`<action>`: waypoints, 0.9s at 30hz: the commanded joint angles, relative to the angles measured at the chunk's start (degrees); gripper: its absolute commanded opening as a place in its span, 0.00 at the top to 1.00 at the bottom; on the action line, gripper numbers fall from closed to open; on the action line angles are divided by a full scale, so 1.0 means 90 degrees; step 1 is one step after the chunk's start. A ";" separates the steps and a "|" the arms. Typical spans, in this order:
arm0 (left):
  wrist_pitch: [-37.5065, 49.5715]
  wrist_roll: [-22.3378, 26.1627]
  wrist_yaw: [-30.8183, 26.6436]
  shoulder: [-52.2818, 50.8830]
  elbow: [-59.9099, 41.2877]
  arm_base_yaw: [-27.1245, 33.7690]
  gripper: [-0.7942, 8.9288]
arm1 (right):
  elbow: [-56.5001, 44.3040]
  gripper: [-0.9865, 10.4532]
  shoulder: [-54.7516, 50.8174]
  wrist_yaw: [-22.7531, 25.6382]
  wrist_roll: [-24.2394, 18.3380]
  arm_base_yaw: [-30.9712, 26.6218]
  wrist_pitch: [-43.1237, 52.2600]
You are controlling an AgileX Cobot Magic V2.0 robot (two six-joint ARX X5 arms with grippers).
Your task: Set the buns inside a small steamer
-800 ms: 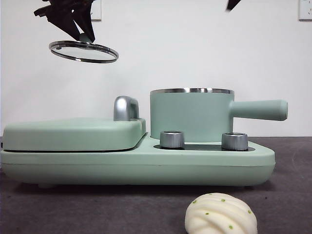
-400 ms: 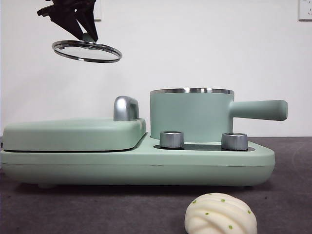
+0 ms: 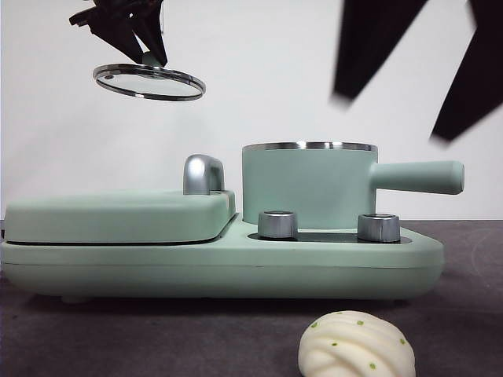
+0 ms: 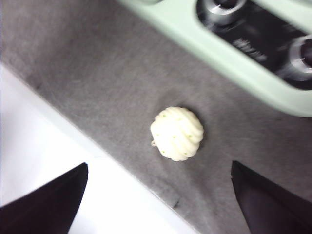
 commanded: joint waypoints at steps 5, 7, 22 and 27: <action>0.0107 -0.0022 0.0036 -0.0034 0.0236 -0.0078 0.86 | -0.0364 0.51 0.0879 0.0017 0.0124 0.0049 0.0437; 0.0080 -0.0022 0.0036 -0.0034 0.0236 -0.0080 0.86 | -0.0369 0.51 0.1132 -0.0024 0.0049 0.0049 0.0588; 0.0002 -0.0019 0.0036 -0.0034 0.0233 -0.0083 0.86 | -0.0369 0.52 0.2492 -0.0648 -0.0755 -0.0631 0.1416; 0.0015 -0.0017 0.0036 -0.0034 0.0233 -0.0083 0.86 | -0.0369 0.72 0.2516 -0.0821 -0.0760 -0.0724 0.1520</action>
